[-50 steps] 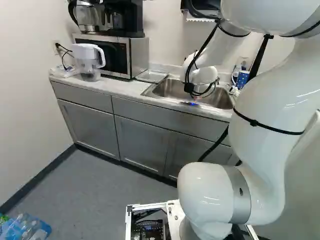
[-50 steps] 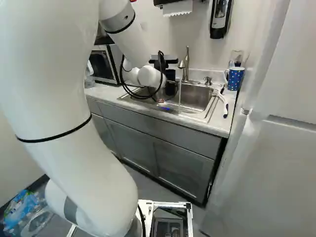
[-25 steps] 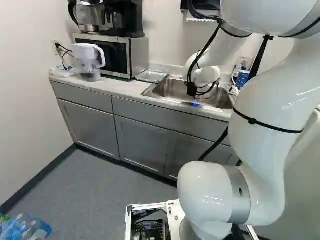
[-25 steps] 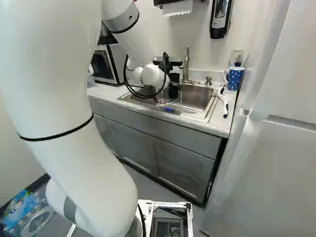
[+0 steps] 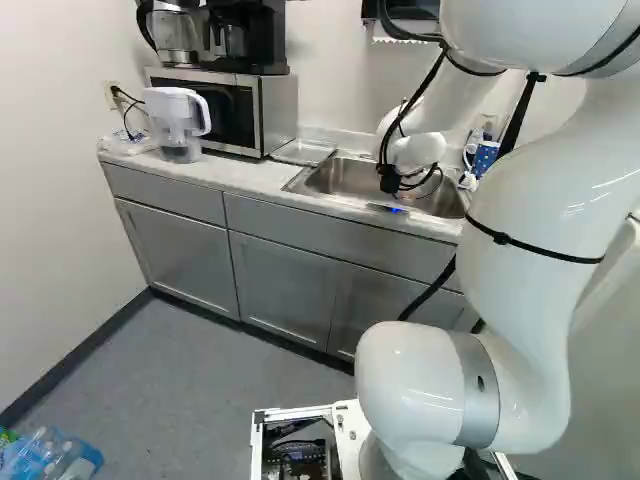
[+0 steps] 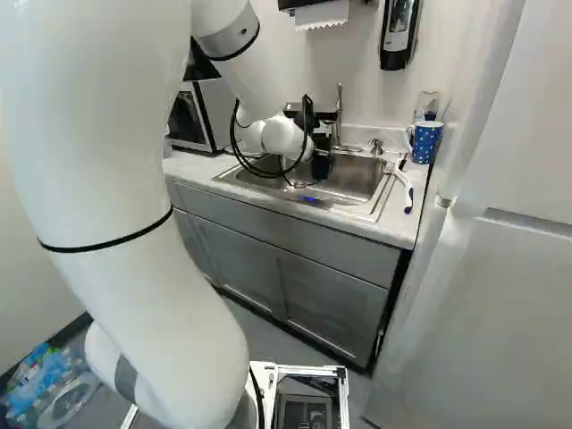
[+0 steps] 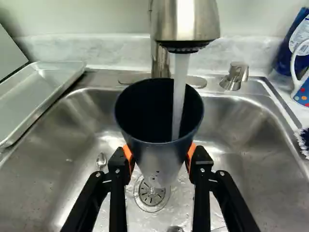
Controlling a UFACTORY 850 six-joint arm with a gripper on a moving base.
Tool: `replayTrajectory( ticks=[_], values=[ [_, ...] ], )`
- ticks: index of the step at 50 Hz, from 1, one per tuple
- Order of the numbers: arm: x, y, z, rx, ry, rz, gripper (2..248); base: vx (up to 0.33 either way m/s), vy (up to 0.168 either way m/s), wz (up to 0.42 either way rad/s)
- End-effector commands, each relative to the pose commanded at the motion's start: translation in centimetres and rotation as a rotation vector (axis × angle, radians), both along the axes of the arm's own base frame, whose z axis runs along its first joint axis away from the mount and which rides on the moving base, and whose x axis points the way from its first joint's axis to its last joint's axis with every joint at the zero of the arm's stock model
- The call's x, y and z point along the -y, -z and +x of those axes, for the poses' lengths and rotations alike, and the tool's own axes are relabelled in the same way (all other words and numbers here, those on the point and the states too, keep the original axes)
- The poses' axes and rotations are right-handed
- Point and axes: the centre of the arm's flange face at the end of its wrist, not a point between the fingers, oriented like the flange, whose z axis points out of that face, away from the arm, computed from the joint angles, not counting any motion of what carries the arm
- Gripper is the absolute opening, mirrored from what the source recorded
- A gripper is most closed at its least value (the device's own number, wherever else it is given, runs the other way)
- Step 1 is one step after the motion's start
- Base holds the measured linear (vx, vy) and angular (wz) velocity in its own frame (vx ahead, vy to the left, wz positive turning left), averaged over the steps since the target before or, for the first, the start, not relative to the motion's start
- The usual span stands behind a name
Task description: Rinse the cup and place it in the tray
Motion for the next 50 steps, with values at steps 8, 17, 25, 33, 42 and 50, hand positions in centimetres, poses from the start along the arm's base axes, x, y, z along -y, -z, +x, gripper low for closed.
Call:
replayTrajectory(
  ticks=[8, 17, 25, 33, 42, 50],
  values=[
    [0.36, 0.00, 0.03, 0.000, 0.006, 0.000, 122, 0.000, 0.000, 0.000],
    [0.39, 0.01, 0.03, 0.000, 0.007, 0.000, 122, 0.000, 0.000, 0.000],
    [0.39, 0.01, 0.03, 0.000, 0.007, 0.000, 122, 0.000, 0.000, 0.000],
    [0.39, 0.01, 0.03, 0.000, 0.007, 0.000, 122, 0.000, 0.000, 0.000],
    [0.39, 0.01, 0.03, 0.000, 0.007, 0.000, 122, 0.000, 0.000, 0.000],
    [0.39, 0.01, 0.03, 0.000, 0.007, 0.000, 122, 0.000, 0.000, 0.000]
  ],
)
